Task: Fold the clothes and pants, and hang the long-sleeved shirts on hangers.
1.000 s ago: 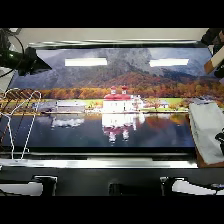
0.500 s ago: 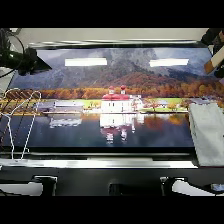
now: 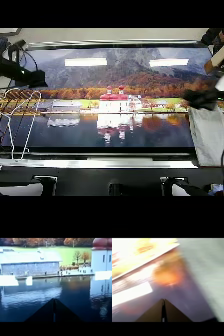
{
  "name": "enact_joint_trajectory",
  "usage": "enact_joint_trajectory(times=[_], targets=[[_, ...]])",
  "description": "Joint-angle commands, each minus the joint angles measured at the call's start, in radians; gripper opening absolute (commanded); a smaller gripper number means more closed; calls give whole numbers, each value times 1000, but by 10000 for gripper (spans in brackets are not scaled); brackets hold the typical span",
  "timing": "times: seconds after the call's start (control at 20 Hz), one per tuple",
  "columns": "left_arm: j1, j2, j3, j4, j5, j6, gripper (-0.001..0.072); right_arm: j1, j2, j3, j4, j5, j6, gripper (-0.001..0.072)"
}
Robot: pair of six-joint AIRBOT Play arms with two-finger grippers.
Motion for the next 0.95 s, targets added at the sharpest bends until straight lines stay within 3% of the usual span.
enact_joint_trajectory(times=[0.0, 0.2, 0.9], targets=[[-10, 64, -147, 63, 58, 18, 15, 238, 6, 5, 142, 7, -24, 33], [-9, 68, -170, 63, 13, -11, 16, 349, 7, 5, 142, 10, -74, 34], [-9, 68, -170, 63, 13, -11, 16, 354, 7, 5, 149, 37, -72, 34]])
